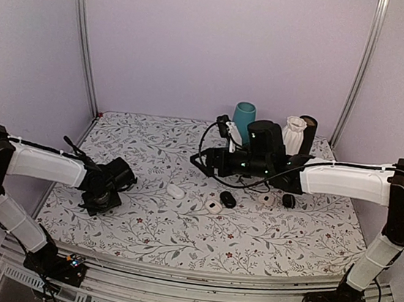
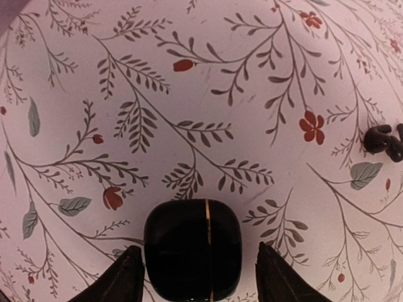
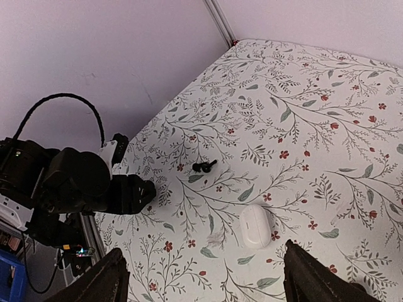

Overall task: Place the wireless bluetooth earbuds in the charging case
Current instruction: Pick up the charging case from the center of the board, then pass from the left arm to the right

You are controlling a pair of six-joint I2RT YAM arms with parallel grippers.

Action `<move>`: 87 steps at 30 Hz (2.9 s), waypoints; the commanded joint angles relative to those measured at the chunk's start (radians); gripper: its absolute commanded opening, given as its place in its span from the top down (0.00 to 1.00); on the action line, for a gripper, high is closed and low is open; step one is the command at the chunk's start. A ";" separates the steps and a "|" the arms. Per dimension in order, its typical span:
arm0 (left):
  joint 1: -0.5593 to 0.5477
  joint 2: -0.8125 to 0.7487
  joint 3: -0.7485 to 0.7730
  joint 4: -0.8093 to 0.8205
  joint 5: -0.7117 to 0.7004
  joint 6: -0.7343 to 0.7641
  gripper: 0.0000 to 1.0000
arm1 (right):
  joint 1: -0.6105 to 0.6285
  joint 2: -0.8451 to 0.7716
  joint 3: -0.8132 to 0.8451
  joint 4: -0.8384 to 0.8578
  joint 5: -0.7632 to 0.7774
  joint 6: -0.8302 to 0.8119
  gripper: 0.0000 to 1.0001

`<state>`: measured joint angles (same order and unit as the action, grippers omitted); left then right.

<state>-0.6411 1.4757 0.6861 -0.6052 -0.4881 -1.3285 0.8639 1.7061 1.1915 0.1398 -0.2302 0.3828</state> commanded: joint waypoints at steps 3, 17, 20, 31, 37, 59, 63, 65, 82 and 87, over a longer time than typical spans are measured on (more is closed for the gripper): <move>-0.023 0.042 0.019 -0.009 -0.027 0.010 0.50 | 0.004 -0.029 -0.011 0.033 -0.011 -0.001 0.15; -0.067 -0.140 0.025 0.341 0.084 0.389 0.77 | 0.004 -0.048 -0.055 0.107 -0.111 0.005 0.15; -0.069 -0.219 -0.014 0.489 0.182 0.482 0.77 | 0.004 -0.065 -0.070 0.126 -0.144 -0.023 0.15; -0.063 -0.388 -0.022 0.842 0.662 0.664 0.75 | 0.005 -0.255 -0.272 0.403 -0.271 -0.185 0.15; -0.063 -0.366 0.009 1.009 0.971 0.654 0.77 | 0.010 -0.276 -0.265 0.449 -0.390 -0.245 0.16; -0.078 -0.196 0.039 1.297 1.485 0.436 0.85 | 0.131 -0.260 -0.224 0.368 -0.409 -0.586 0.14; -0.090 -0.180 0.045 1.298 1.516 0.428 0.86 | 0.125 -0.251 -0.220 0.369 -0.467 -0.622 0.14; -0.099 -0.173 0.048 1.303 1.530 0.422 0.87 | 0.111 -0.241 -0.208 0.368 -0.515 -0.607 0.14; -0.104 -0.236 0.049 1.247 1.142 0.388 0.87 | 0.171 -0.283 -0.361 0.692 0.028 -0.470 0.18; -0.106 -0.272 0.042 1.244 0.925 0.355 0.85 | 0.243 -0.218 -0.346 0.776 0.309 -0.470 0.18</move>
<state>-0.7376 1.2400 0.7128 0.6350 0.6563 -0.9421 1.0569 1.4452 0.8360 0.7792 -0.2161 -0.1116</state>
